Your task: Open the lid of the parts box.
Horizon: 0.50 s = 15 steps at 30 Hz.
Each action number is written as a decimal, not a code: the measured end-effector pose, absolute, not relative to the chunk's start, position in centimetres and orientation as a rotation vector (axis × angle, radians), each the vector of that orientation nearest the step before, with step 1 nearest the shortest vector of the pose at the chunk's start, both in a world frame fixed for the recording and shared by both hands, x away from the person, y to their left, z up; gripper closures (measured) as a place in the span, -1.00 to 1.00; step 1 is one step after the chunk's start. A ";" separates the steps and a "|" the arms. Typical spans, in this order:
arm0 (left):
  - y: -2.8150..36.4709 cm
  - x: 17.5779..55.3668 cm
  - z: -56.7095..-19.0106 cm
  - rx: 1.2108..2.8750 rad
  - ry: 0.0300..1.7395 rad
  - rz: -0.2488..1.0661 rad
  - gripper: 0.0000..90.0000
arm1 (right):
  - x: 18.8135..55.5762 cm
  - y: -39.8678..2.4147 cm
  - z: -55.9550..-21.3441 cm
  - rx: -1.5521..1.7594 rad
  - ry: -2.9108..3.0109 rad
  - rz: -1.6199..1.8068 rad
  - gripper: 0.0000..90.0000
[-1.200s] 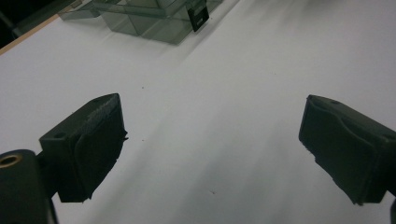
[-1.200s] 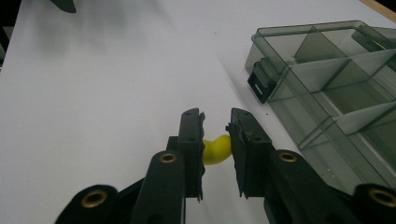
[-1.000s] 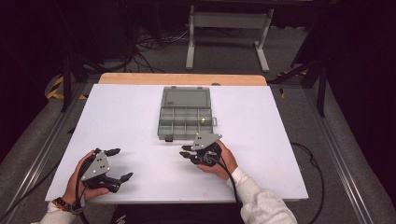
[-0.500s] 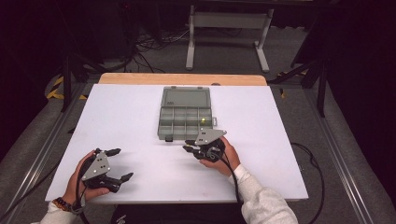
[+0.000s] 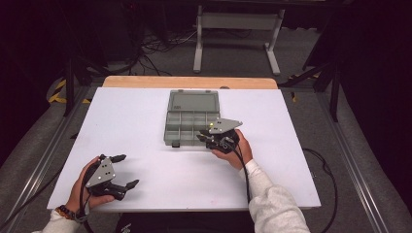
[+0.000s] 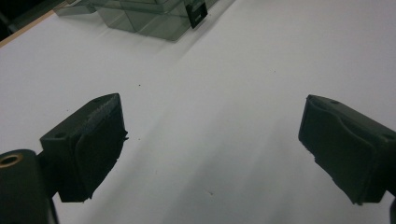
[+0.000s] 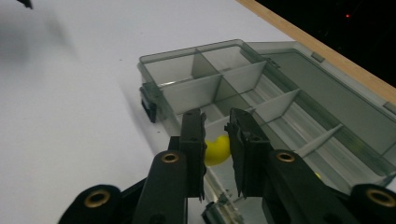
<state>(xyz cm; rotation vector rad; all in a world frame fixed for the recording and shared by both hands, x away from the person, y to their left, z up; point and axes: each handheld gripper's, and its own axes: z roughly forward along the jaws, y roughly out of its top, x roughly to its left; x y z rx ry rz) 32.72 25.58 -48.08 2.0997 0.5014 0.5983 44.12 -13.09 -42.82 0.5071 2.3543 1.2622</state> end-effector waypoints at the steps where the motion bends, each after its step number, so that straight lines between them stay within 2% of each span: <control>1: 25.6 32.7 -48.1 2.100 0.501 0.598 -0.81 | 44.4 -13.2 -42.8 0.517 2.352 1.261 0.70; 15: 25.6 32.8 -48.1 2.102 0.498 0.594 -0.81 | 47.8 -14.1 -42.7 0.652 2.289 1.217 0.70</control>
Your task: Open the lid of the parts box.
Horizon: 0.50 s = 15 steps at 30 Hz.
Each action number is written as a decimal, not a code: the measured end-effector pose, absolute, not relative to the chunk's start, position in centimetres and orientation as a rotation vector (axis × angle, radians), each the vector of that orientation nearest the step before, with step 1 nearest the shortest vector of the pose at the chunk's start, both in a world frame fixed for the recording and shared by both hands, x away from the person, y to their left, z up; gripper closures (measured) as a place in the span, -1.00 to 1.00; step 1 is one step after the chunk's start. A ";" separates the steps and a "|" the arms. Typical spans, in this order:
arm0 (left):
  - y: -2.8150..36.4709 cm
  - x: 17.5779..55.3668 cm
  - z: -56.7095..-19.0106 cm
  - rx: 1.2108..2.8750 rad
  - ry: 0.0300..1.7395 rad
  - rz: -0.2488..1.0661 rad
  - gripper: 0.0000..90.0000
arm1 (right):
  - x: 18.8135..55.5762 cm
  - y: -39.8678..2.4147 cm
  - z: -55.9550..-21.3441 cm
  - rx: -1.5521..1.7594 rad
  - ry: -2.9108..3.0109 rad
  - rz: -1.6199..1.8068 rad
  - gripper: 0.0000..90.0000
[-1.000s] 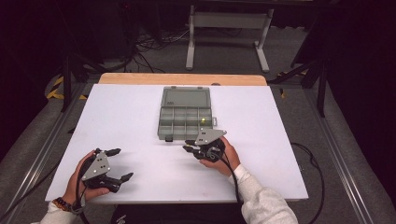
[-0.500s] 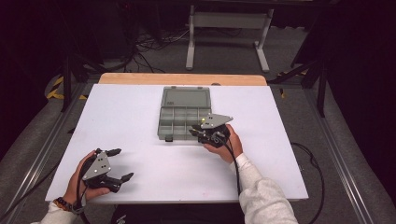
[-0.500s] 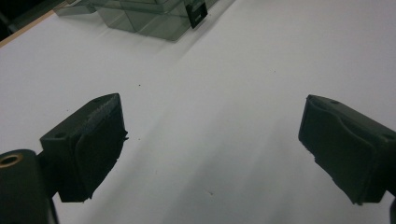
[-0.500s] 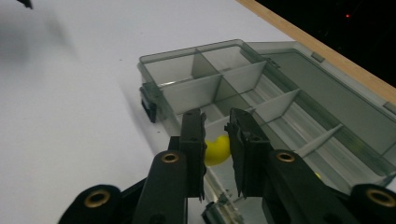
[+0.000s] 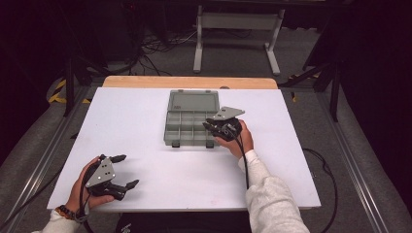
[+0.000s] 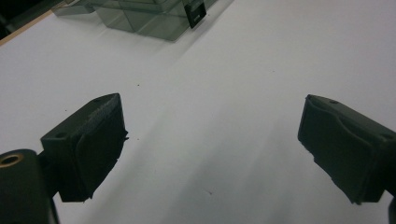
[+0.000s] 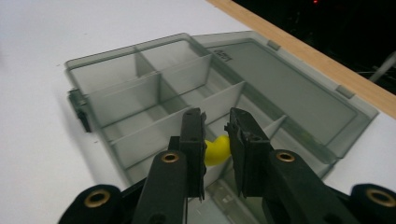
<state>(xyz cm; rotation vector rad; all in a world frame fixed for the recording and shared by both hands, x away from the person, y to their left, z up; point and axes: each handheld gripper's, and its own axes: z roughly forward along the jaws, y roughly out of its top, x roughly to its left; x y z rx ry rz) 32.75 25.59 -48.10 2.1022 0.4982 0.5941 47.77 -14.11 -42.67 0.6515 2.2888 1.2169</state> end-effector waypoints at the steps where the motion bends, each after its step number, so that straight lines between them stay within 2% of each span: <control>1: 25.6 32.7 -48.1 2.102 0.498 0.594 -0.81 | 48.0 -14.2 -42.6 0.667 2.280 1.223 0.70; 15: 25.7 32.8 -48.1 2.095 0.504 0.585 -0.81 | 49.9 -14.9 -42.5 0.756 2.243 1.194 0.70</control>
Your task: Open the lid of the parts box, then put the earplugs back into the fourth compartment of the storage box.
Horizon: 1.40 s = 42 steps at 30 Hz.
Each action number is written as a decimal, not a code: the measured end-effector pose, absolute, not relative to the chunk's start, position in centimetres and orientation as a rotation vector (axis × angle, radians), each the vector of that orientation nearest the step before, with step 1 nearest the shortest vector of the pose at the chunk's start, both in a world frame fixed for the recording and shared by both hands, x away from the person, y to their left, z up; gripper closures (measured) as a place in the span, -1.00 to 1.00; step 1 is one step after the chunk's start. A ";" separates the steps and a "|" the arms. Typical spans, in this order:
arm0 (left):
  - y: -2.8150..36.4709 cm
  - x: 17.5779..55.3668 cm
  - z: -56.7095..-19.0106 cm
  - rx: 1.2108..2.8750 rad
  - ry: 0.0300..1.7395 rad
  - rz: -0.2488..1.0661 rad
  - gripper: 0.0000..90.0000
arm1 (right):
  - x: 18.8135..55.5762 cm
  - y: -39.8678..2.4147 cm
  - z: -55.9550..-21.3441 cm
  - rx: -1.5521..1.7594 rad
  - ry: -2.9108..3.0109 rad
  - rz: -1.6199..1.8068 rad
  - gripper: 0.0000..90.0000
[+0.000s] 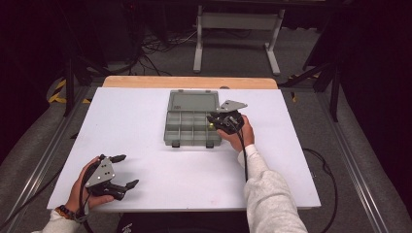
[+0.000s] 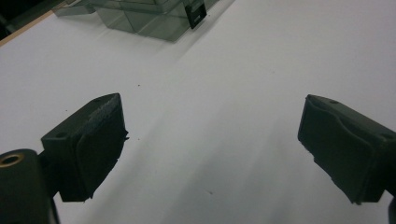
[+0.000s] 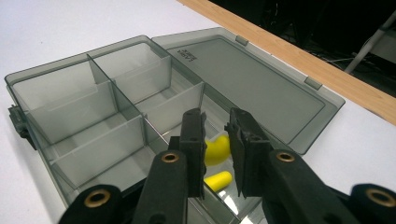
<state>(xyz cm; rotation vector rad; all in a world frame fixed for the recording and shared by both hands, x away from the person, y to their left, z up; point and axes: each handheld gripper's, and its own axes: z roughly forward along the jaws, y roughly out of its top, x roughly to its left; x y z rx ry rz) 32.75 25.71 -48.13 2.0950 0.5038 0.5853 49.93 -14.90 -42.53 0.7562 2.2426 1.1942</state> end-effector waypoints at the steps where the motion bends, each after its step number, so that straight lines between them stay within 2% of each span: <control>1: 25.8 32.8 -48.2 2.094 0.503 0.585 -0.81 | 49.9 -14.9 -42.6 0.758 2.243 1.195 0.70; 30: 26.3 32.9 -48.1 2.082 0.506 0.579 -0.81 | 51.8 -15.5 -43.0 0.815 2.212 1.157 0.71; 42: 26.3 32.6 -48.0 2.078 0.510 0.591 -0.81 | 52.8 -15.6 -44.1 0.890 2.213 1.124 0.60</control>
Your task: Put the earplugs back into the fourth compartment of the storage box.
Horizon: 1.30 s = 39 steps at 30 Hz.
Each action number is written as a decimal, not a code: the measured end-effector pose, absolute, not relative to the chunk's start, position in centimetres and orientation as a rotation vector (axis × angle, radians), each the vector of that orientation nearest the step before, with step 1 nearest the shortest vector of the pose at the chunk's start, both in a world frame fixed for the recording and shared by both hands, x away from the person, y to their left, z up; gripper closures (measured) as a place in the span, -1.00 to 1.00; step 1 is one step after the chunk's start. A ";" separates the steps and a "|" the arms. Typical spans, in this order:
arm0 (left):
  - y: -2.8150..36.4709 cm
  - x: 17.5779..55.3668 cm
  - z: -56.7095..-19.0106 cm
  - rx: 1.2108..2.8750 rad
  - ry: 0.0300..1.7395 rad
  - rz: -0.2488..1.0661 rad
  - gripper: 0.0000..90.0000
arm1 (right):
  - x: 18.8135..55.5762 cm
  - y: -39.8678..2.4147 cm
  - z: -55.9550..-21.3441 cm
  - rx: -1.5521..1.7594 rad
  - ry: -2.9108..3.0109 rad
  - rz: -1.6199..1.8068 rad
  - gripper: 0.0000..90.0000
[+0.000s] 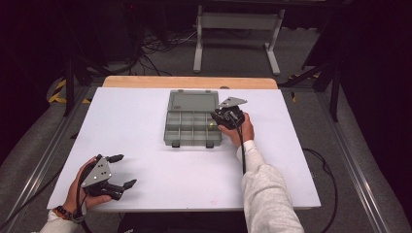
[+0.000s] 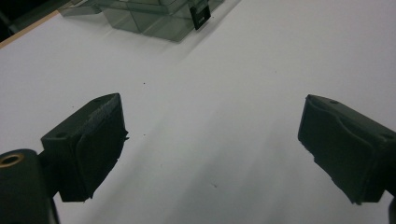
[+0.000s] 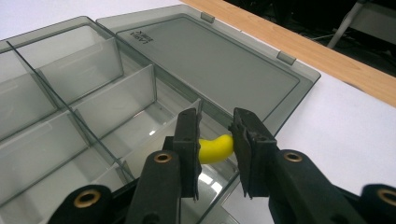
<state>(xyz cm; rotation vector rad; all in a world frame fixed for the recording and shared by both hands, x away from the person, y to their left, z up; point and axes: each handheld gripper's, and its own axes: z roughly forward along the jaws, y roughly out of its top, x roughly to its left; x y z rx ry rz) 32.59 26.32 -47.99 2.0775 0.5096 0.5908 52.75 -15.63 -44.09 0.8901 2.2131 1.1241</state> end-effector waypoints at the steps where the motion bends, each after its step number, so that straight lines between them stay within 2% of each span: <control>1: 26.3 32.5 -47.9 2.078 0.508 0.595 -0.81 | 52.7 -15.6 -44.1 0.888 2.217 1.122 0.60; 13: 26.3 32.4 -47.8 2.080 0.506 0.606 -0.81 | 52.5 -15.5 -44.0 0.905 2.203 1.117 0.30; 19: 26.2 32.4 -47.8 2.078 0.503 0.604 -0.80 | 51.6 -15.9 -43.3 0.897 2.176 1.155 0.38; 27: 26.1 32.5 -47.8 2.084 0.502 0.607 -0.79 | 48.2 -16.6 -42.4 0.784 2.151 1.225 0.49; 39: 26.1 32.4 -47.6 2.084 0.509 0.622 -0.76 | 43.6 -18.1 -41.5 0.641 2.152 1.306 0.78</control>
